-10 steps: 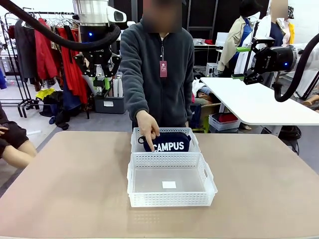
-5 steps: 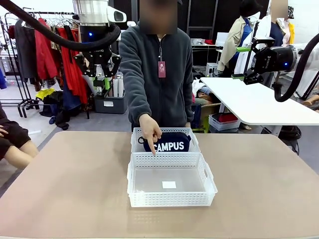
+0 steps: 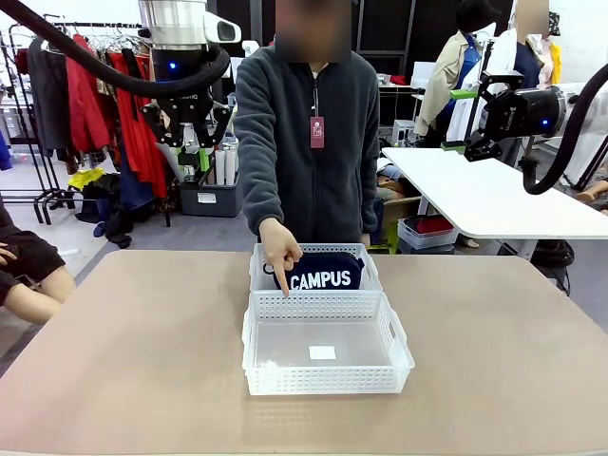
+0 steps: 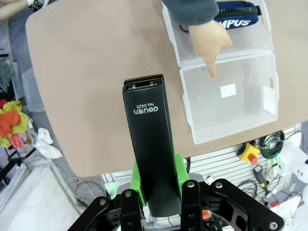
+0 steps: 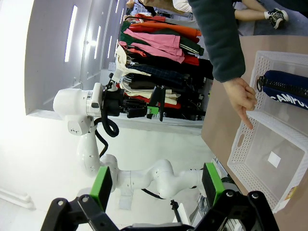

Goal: Distribute items into two baskets.
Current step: Place the picked Stapler into the Organizing basket as instructed by the person.

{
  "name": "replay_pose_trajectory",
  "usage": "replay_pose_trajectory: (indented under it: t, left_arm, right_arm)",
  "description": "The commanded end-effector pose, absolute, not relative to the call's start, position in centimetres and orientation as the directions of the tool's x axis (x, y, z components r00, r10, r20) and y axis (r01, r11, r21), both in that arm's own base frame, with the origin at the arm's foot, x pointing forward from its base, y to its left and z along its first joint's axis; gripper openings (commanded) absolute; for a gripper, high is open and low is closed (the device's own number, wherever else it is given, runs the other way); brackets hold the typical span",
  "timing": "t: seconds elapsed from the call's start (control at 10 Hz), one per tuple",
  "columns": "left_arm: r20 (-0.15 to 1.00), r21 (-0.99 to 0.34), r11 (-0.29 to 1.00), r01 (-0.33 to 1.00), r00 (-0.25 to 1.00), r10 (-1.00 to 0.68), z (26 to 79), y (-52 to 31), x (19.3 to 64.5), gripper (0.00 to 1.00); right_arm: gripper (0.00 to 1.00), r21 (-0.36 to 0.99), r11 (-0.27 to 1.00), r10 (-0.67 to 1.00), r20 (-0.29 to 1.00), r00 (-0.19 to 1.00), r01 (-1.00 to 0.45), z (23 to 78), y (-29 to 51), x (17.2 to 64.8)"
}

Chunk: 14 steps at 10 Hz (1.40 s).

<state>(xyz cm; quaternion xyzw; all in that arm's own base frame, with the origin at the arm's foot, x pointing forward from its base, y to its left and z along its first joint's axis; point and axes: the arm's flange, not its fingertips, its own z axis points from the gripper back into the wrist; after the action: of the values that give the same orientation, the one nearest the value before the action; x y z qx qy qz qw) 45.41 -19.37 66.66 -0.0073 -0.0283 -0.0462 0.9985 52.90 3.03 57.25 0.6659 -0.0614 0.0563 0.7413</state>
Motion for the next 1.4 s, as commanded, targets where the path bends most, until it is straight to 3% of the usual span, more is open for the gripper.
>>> replay_pose_trajectory:
  t: [0.0,0.6,0.9,1.1,1.3]
  left_arm:
    - [0.041,0.012,0.982,0.188,0.981,-0.189,66.5,-19.7,45.1,0.0]
    - [0.032,0.014,0.86,0.51,0.86,-0.51,65.8,-22.9,44.2,0.0]
    - [0.006,0.01,0.696,0.718,0.696,-0.718,64.8,-25.9,43.7,0.0]
    - [-0.012,0.02,0.613,0.79,0.613,-0.79,64.1,-28.0,43.2,0.0]
    - [0.088,0.122,0.521,0.845,0.514,-0.853,63.3,-30.2,42.4,0.0]
  right_arm:
    - [1.0,0.98,0.104,0.0,0.17,0.985,-0.169,57.5,3.0,52.8]
    - [1.0,0.98,0.104,0.0,0.17,0.985,-0.169,57.5,3.0,52.8]
    - [1.0,0.98,0.104,0.0,0.17,0.985,-0.169,57.5,3.0,52.8]
    - [1.0,0.98,0.104,0.0,0.17,0.985,-0.169,57.5,3.0,52.8]
    - [1.0,0.98,0.104,0.0,0.17,0.985,-0.169,57.5,3.0,52.8]
